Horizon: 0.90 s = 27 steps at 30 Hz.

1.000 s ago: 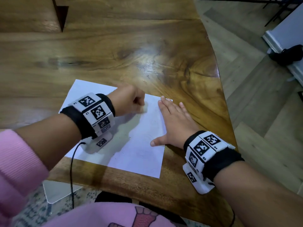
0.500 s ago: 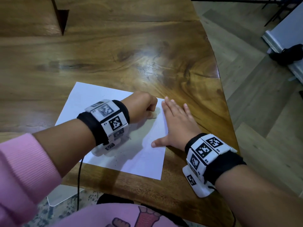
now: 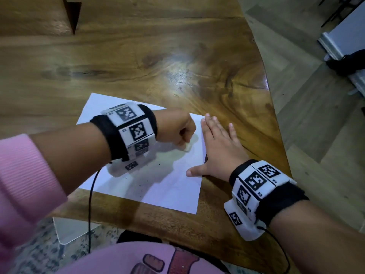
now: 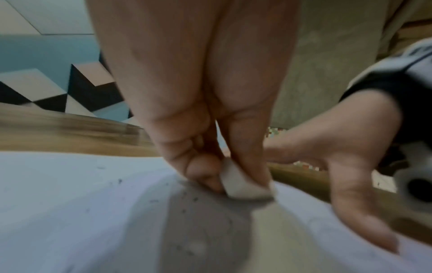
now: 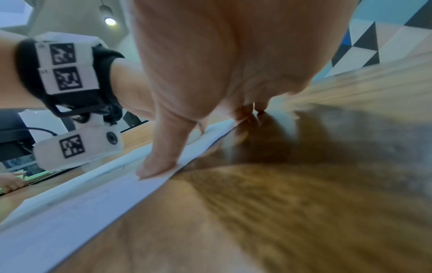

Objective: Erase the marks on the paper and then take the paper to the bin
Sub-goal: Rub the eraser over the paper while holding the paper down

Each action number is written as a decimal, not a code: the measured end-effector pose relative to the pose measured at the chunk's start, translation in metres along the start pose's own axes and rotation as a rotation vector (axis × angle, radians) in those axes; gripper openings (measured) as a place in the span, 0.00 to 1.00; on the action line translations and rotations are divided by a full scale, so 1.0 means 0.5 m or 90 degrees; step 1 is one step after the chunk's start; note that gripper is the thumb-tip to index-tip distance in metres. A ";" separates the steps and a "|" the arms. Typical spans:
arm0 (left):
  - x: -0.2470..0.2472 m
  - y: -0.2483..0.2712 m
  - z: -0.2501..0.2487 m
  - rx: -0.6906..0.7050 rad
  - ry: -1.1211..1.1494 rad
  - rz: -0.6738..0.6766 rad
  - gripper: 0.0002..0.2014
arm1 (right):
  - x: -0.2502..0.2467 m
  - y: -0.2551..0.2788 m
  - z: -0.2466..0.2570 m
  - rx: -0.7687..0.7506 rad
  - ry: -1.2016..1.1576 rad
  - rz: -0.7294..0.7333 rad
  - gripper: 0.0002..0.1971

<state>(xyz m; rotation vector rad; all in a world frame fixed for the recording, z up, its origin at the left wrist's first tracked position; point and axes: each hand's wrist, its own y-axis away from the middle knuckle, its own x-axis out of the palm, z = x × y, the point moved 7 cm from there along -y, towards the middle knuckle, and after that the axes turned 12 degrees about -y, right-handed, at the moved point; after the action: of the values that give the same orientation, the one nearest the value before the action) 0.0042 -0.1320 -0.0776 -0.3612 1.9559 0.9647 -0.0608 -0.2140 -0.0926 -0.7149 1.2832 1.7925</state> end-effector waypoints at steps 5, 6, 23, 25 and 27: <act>-0.072 -0.017 0.015 -0.086 -0.008 -0.205 0.05 | 0.005 0.000 -0.006 -0.015 -0.009 0.025 0.74; -0.077 -0.020 0.016 -0.099 -0.005 -0.225 0.05 | 0.005 0.001 -0.006 -0.015 -0.007 0.030 0.74; -0.004 0.020 0.010 -0.022 0.011 -0.070 0.06 | 0.020 -0.007 -0.016 -0.003 -0.021 0.066 0.75; -0.026 0.015 0.021 -0.058 0.002 -0.084 0.05 | 0.022 -0.008 -0.016 0.005 -0.015 0.074 0.75; -0.062 0.001 0.029 -0.093 0.019 -0.177 0.06 | 0.023 -0.008 -0.016 0.009 -0.012 0.078 0.75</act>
<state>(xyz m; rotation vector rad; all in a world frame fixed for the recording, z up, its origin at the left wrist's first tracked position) 0.0301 -0.1244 -0.0562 -0.7142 1.8071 0.9256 -0.0634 -0.2175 -0.1064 -0.6219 1.3518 1.8808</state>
